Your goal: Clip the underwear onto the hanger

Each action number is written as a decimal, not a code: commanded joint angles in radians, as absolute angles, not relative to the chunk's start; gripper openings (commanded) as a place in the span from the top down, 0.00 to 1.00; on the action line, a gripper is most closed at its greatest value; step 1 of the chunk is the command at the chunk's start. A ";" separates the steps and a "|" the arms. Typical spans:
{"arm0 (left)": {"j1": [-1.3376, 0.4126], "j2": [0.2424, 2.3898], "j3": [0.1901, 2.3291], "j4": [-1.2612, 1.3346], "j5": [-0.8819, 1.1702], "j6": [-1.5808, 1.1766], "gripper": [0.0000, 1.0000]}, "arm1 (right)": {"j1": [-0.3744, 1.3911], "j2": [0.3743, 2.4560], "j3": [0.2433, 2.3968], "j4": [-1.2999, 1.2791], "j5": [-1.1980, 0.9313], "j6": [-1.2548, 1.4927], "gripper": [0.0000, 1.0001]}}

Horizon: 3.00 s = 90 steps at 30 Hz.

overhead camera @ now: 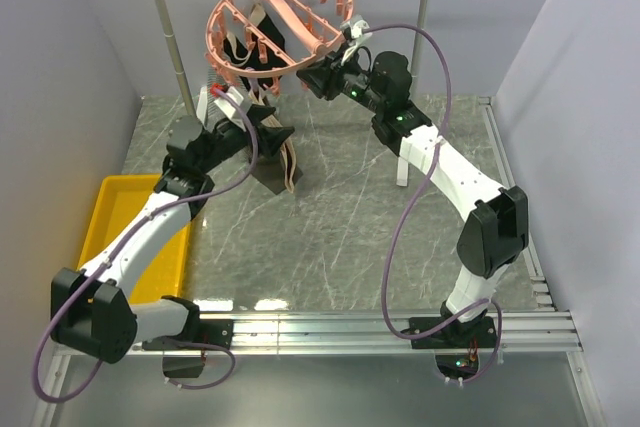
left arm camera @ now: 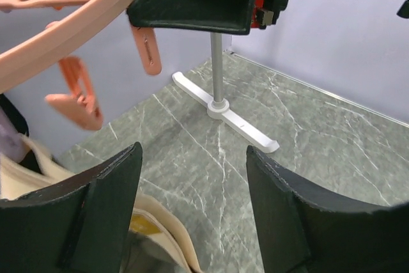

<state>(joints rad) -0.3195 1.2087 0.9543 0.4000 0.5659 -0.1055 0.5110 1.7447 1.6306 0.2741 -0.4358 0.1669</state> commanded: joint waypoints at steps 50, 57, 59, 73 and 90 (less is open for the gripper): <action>-0.471 1.540 1.246 0.600 0.336 0.023 0.68 | 0.520 1.763 1.727 0.210 -0.370 0.250 0.99; -0.442 1.415 1.207 0.434 0.449 0.064 0.41 | 0.518 1.755 1.730 0.195 -0.368 0.249 1.00; -0.417 1.352 1.187 0.323 0.510 0.095 0.39 | 0.518 1.753 1.727 0.192 -0.367 0.249 1.00; -0.428 1.387 1.460 -0.925 0.740 1.280 0.23 | 0.517 1.755 1.726 0.178 -0.376 0.259 1.00; -0.640 1.638 1.520 -1.085 0.125 1.816 0.24 | 0.512 1.776 1.750 0.173 -0.397 0.284 1.00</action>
<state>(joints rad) -0.6384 1.6043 1.4826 -1.0283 0.2367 1.6920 0.5201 1.7699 1.6978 0.1467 -0.3939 0.2718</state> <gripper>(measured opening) 0.763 0.049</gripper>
